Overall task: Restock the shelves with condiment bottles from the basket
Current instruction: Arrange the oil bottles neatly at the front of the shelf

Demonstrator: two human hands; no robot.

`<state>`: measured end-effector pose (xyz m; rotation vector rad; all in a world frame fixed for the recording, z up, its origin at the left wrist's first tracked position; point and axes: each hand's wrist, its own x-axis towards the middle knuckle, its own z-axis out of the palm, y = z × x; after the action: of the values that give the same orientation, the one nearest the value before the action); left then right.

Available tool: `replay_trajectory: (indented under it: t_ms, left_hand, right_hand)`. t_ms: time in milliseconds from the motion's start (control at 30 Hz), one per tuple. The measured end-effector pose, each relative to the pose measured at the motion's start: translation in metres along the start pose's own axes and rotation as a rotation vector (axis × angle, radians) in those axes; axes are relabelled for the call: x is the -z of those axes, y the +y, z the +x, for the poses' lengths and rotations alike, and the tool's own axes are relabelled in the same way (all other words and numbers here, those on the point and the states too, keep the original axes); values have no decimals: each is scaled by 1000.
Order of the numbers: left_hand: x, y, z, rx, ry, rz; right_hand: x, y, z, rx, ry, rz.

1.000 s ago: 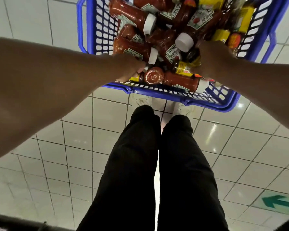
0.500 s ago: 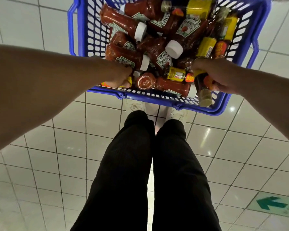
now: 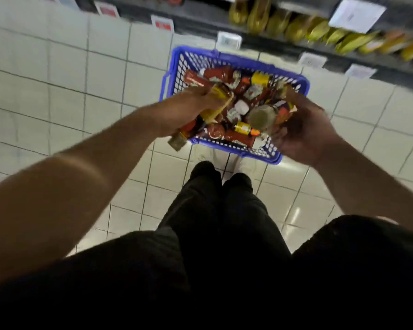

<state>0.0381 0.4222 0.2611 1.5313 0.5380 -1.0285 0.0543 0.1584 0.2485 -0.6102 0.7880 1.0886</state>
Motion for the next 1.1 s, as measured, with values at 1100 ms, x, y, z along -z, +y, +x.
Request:
replay_trajectory:
  t_ms: [1100]
  left_hand:
    - [154, 226, -460, -499, -176, -1017]
  right_hand:
    - [-485, 83, -329, 1093, -440, -205]
